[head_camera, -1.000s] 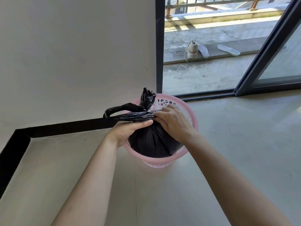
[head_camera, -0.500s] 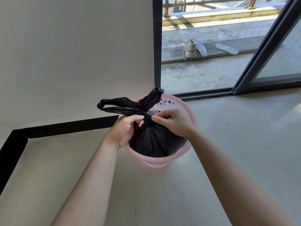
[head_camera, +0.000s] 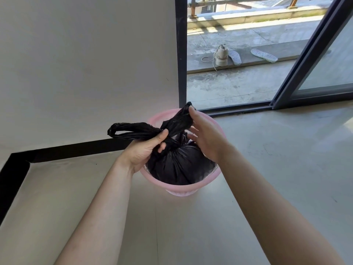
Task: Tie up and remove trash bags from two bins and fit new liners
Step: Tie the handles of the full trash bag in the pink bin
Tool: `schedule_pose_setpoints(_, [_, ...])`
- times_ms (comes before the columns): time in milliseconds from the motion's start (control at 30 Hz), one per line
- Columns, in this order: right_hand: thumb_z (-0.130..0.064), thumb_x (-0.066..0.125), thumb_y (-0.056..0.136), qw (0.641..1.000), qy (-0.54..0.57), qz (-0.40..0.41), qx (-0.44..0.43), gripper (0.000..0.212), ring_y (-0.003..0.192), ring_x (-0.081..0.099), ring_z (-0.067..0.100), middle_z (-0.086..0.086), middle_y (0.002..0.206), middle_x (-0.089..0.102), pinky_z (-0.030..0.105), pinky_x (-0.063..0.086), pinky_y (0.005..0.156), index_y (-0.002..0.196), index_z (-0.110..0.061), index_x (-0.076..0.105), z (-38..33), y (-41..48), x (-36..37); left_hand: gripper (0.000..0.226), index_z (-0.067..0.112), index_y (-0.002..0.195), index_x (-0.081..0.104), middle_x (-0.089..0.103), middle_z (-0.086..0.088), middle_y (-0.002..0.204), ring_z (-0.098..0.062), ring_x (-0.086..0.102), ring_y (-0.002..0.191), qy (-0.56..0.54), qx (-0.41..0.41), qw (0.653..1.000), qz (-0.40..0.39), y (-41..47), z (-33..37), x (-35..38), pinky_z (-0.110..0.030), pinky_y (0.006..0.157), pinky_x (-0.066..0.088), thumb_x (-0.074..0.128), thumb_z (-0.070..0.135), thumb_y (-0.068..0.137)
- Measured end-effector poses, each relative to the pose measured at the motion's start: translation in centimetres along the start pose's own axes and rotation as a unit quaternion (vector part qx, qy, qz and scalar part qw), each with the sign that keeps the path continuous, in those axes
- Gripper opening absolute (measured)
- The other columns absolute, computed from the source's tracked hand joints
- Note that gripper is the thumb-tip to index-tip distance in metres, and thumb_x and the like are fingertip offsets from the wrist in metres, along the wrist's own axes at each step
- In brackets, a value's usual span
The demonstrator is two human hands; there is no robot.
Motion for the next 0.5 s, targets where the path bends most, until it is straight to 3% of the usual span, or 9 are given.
schedule_pose_setpoints(67, [-0.042, 0.048, 0.103, 0.99, 0.142, 0.01, -0.018, 0.037, 0.109, 0.067, 0.016, 0.003, 0.112, 0.074, 0.032, 0.051, 0.09, 0.11, -0.012, 0.068, -0.8, 0.1, 0.4, 0.018, 0.018, 0.079, 0.066, 0.06, 0.0, 0.067, -0.012, 0.045, 0.061, -0.034, -0.014, 0.999, 0.008, 0.2, -0.1, 0.4, -0.021, 0.063, 0.043, 0.069, 0.034, 0.088])
schedule_pose_setpoints(133, [-0.035, 0.039, 0.107, 0.959, 0.282, 0.032, -0.019, 0.038, 0.107, 0.069, 0.022, 0.008, 0.103, 0.076, 0.035, 0.052, 0.092, 0.113, -0.003, 0.058, -1.5, 0.1, 0.9, 0.028, 0.013, 0.101, 0.07, 0.069, -0.002, 0.078, -0.009, 0.049, 0.06, -0.101, -0.051, 0.993, 0.022, 0.4, -0.2, 0.9, -0.018, 0.063, 0.048, 0.072, 0.035, 0.083])
schedule_pose_setpoints(167, [-0.033, 0.037, 0.107, 0.937, 0.344, 0.045, -0.023, 0.038, 0.098, 0.071, 0.024, 0.008, 0.09, 0.074, 0.037, 0.052, 0.091, 0.112, 0.0, 0.054, -1.8, 0.1, 1.1, 0.037, 0.012, 0.109, 0.069, 0.072, -0.003, 0.082, -0.007, 0.052, 0.058, -0.126, -0.072, 0.989, 0.026, 0.6, -0.2, 1.2, -0.017, 0.062, 0.051, 0.073, 0.034, 0.08])
schedule_pose_setpoints(233, [-0.031, 0.037, 0.107, 0.9, 0.43, 0.062, -0.028, 0.03, 0.071, 0.066, 0.021, 0.002, 0.063, 0.056, 0.037, 0.052, 0.08, 0.104, -0.003, 0.046, -2.1, 0.0, 1.5, 0.033, 0.013, 0.104, 0.071, 0.075, -0.005, 0.087, -0.006, 0.055, 0.056, -0.171, -0.107, 0.979, 0.04, 0.8, -0.2, 1.4, -0.017, 0.06, 0.053, 0.076, 0.031, 0.076])
schedule_pose_setpoints(333, [-0.029, 0.042, 0.104, 0.884, 0.462, 0.074, -0.013, 0.027, 0.046, 0.04, 0.013, -0.005, 0.054, 0.028, 0.031, 0.044, 0.058, 0.083, -0.013, 0.043, -1.8, -0.6, 2.1, 0.012, 0.016, 0.082, 0.078, 0.076, -0.009, 0.089, -0.006, 0.06, 0.058, -0.232, -0.139, 0.96, 0.067, 0.9, -0.5, 1.1, -0.016, 0.058, 0.054, 0.078, 0.023, 0.073])
schedule_pose_setpoints(400, [-0.026, 0.045, 0.102, 0.882, 0.466, 0.069, -0.012, 0.032, 0.042, 0.032, 0.011, -0.006, 0.053, 0.025, 0.027, 0.037, 0.052, 0.072, -0.014, 0.043, -2.1, -1.0, 2.3, 0.007, 0.016, 0.077, 0.079, 0.077, -0.009, 0.089, -0.007, 0.065, 0.065, -0.25, -0.14, 0.956, 0.062, 0.6, -0.7, 1.0, -0.017, 0.062, 0.056, 0.075, 0.022, 0.076])
schedule_pose_setpoints(500, [-0.024, 0.048, 0.099, 0.868, 0.491, 0.062, -0.031, 0.034, 0.041, 0.03, 0.01, -0.006, 0.053, 0.025, 0.025, 0.032, 0.052, 0.067, -0.014, 0.045, -3.2, -1.1, 2.1, 0.018, 0.02, 0.081, 0.071, 0.076, -0.008, 0.089, -0.01, 0.069, 0.069, -0.245, -0.129, 0.96, 0.033, 0.4, -1.2, 1.1, -0.022, 0.069, 0.057, 0.06, 0.03, 0.091])
Point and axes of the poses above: each hand's wrist, its own y-axis towards the middle knuckle, its own x-axis out of the palm, z = x × y, the point moved 2 cm from there along y, towards the middle knuckle
